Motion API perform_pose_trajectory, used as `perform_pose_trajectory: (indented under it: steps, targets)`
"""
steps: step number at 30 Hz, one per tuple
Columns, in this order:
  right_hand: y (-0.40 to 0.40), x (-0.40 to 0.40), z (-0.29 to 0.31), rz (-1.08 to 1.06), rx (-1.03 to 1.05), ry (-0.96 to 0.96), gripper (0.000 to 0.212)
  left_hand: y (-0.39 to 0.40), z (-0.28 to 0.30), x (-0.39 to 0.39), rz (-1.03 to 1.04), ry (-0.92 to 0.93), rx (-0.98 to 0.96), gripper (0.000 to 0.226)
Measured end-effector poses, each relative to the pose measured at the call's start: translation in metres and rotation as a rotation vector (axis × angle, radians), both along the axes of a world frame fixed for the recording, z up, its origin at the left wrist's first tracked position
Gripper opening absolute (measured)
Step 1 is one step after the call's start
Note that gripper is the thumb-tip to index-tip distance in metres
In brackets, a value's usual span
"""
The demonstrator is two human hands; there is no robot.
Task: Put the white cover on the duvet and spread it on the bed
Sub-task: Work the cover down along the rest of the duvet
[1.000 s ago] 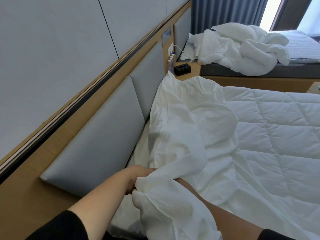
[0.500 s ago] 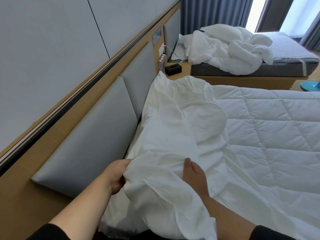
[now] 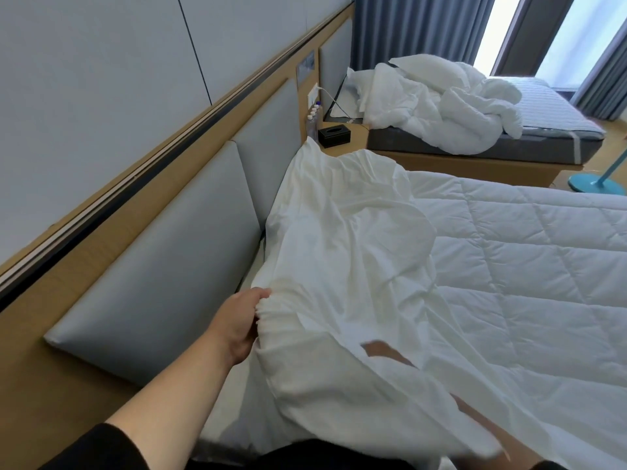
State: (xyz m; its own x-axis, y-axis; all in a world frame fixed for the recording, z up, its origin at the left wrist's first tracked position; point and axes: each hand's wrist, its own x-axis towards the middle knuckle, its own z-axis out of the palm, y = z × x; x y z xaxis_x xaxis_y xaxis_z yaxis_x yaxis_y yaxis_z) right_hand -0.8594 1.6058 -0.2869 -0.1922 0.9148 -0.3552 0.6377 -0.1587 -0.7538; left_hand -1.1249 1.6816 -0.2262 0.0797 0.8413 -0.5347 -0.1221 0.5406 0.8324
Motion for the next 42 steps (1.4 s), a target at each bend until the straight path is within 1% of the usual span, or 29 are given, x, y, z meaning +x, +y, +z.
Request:
perform_pose_trajectory:
  steps: [1, 2, 3, 4, 5, 7, 8, 9, 10, 11, 13, 14, 17, 18, 19, 21, 22, 24, 25, 26, 29, 32, 33, 35, 36, 37, 38, 40, 42]
  targets:
    - [-0.002, -0.006, 0.026, -0.008, -0.093, 0.095, 0.016, 0.000, 0.004, 0.003, -0.005, 0.005, 0.009, 0.016]
    - [0.001, -0.011, 0.045, -0.029, -0.172, 0.200, 0.015, 0.002, 0.004, 0.003, -0.002, 0.018, 0.014, 0.015]
    - [0.002, -0.016, 0.069, -0.004, -0.252, 0.270, 0.041, 0.003, 0.005, 0.004, -0.007, 0.030, 0.007, 0.014]
    - [0.001, -0.020, 0.089, 0.061, -0.314, 0.267, 0.067, 0.003, 0.006, 0.005, -0.019, 0.045, -0.008, 0.014]
    - [-0.006, -0.028, 0.112, 0.200, -0.315, 0.168, 0.082, 0.003, 0.008, 0.005, -0.045, 0.065, -0.022, 0.014]
    - [-0.014, -0.049, 0.136, 0.449, -0.250, -0.200, 0.090, 0.003, 0.007, 0.004, -0.088, 0.115, -0.046, 0.016]
    - [-0.026, -0.060, 0.143, 0.495, -0.198, -0.361, 0.089, 0.003, 0.007, 0.004, -0.117, 0.134, -0.066, 0.022]
    - [-0.035, -0.068, 0.142, 0.495, -0.163, -0.463, 0.077, 0.001, 0.008, 0.002, -0.152, 0.164, -0.086, 0.029]
    - [-0.046, -0.077, 0.139, 0.473, -0.101, -0.506, 0.058, -0.001, 0.006, -0.001, -0.196, 0.203, -0.102, 0.033]
    - [-0.052, -0.084, 0.129, 0.443, -0.055, -0.542, 0.041, -0.001, 0.006, -0.004, -0.255, 0.244, -0.131, 0.031]
    - [-0.060, -0.093, 0.121, 0.372, 0.044, -0.539, 0.023, 0.003, 0.003, -0.011, -0.406, 0.319, -0.190, 0.021]
    - [-0.063, -0.094, 0.121, 0.343, 0.096, -0.532, 0.019, 0.007, 0.000, -0.014, -0.483, 0.353, -0.232, 0.024]
    - [-0.066, -0.104, 0.125, 0.336, 0.181, -0.536, 0.015, 0.023, -0.004, -0.015, -0.656, 0.427, -0.393, 0.073]
    - [-0.067, -0.110, 0.130, 0.358, 0.203, -0.541, 0.015, 0.028, -0.005, -0.011, -0.719, 0.462, -0.433, 0.085]
    - [-0.066, -0.119, 0.133, 0.384, 0.228, -0.534, 0.016, 0.033, -0.005, -0.008, -0.758, 0.492, -0.465, 0.092]
    - [-0.063, -0.142, 0.147, 0.444, 0.241, -0.505, 0.018, 0.044, -0.005, -0.004, -0.735, 0.558, -0.474, 0.088]
    - [-0.061, -0.155, 0.151, 0.464, 0.235, -0.503, 0.018, 0.050, -0.006, -0.004, -0.732, 0.632, -0.414, 0.078]
    - [-0.057, -0.186, 0.155, 0.473, 0.246, -0.509, 0.019, 0.063, -0.006, -0.011, -0.790, 0.842, -0.213, 0.046]
    - [-0.054, -0.203, 0.155, 0.476, 0.255, -0.508, 0.019, 0.068, -0.003, -0.020, -0.846, 0.963, -0.102, 0.037]
    - [-0.051, -0.220, 0.155, 0.478, 0.237, -0.513, 0.020, 0.075, -0.001, -0.033, -0.894, 1.079, 0.010, 0.034]
    - [-0.038, -0.268, 0.153, 0.422, 0.192, -0.481, 0.025, 0.104, 0.001, -0.091, -1.020, 1.372, 0.299, 0.035]
    - [-0.025, -0.316, 0.140, 0.382, 0.183, -0.415, 0.027, 0.121, -0.008, -0.151, -1.034, 1.606, 0.436, 0.032]
    - [-0.020, -0.332, 0.132, 0.389, 0.172, -0.405, 0.027, 0.116, -0.012, -0.166, -1.054, 1.699, 0.443, 0.039]
    - [-0.011, -0.367, 0.113, 0.420, 0.109, -0.386, 0.027, 0.098, -0.035, -0.188, -1.170, 1.880, 0.572, 0.063]
    - [-0.006, -0.381, 0.102, 0.445, 0.071, -0.379, 0.026, 0.086, -0.048, -0.195, -1.234, 1.908, 0.668, 0.071]
    - [-0.002, -0.393, 0.092, 0.481, 0.034, -0.381, 0.025, 0.075, -0.065, -0.199, -1.299, 1.881, 0.743, 0.071]
    - [0.001, -0.401, 0.079, 0.504, -0.024, -0.374, 0.024, 0.067, -0.079, -0.203, -1.395, 1.803, 0.791, 0.063]
    - [0.006, -0.410, 0.057, 0.482, -0.135, -0.339, 0.027, 0.058, -0.096, -0.210, -1.529, 1.526, 0.830, 0.042]
    - [0.005, -0.412, 0.033, 0.385, -0.322, -0.225, 0.046, 0.047, -0.105, -0.219, -1.651, 1.284, 0.808, 0.035]
